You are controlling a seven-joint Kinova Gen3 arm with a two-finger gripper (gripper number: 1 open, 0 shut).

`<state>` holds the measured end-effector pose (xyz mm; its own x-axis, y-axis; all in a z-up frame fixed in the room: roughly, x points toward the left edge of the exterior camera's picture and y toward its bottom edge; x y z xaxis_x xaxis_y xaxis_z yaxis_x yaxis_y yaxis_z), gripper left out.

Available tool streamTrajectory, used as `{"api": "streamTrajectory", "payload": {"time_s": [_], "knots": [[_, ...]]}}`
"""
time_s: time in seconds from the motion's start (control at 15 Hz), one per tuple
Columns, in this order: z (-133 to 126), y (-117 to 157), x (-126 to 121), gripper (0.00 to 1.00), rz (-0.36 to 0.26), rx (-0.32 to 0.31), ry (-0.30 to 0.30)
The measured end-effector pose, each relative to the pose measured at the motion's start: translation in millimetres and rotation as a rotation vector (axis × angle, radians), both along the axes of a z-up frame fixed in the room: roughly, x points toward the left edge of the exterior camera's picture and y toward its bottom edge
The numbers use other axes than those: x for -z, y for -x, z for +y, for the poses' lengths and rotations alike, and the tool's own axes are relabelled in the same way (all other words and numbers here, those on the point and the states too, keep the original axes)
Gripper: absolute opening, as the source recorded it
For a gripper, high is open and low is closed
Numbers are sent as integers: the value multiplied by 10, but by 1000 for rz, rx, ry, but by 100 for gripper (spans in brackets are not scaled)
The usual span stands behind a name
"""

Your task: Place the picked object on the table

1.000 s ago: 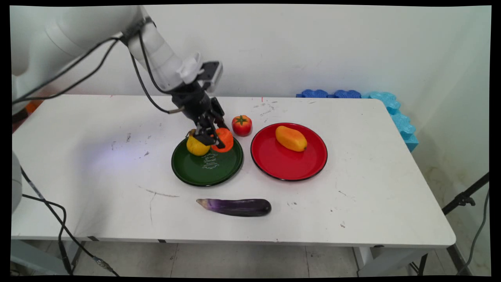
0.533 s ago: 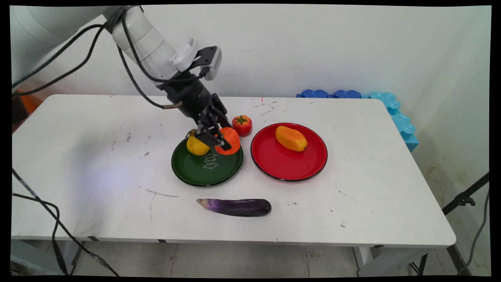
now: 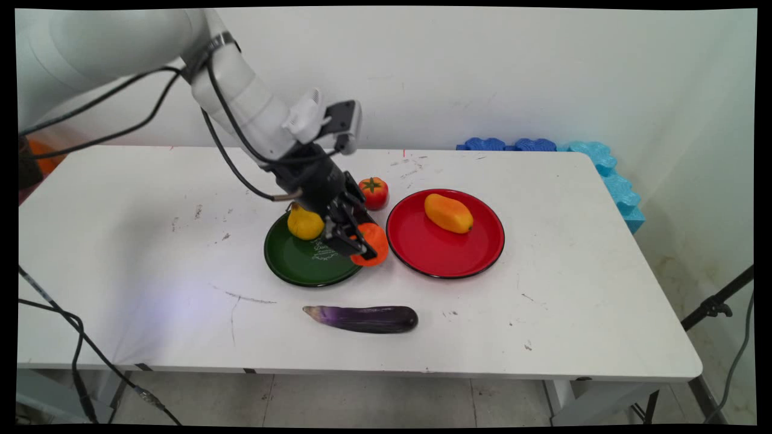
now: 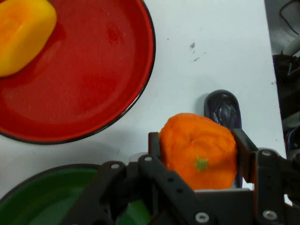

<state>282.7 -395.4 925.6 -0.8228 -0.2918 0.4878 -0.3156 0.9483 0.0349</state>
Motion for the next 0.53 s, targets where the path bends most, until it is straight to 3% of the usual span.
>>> {"api": "streamTrajectory", "payload": {"time_s": [0.53], "knots": [[47, 178, 448, 0, -23, -76, -28]]}}
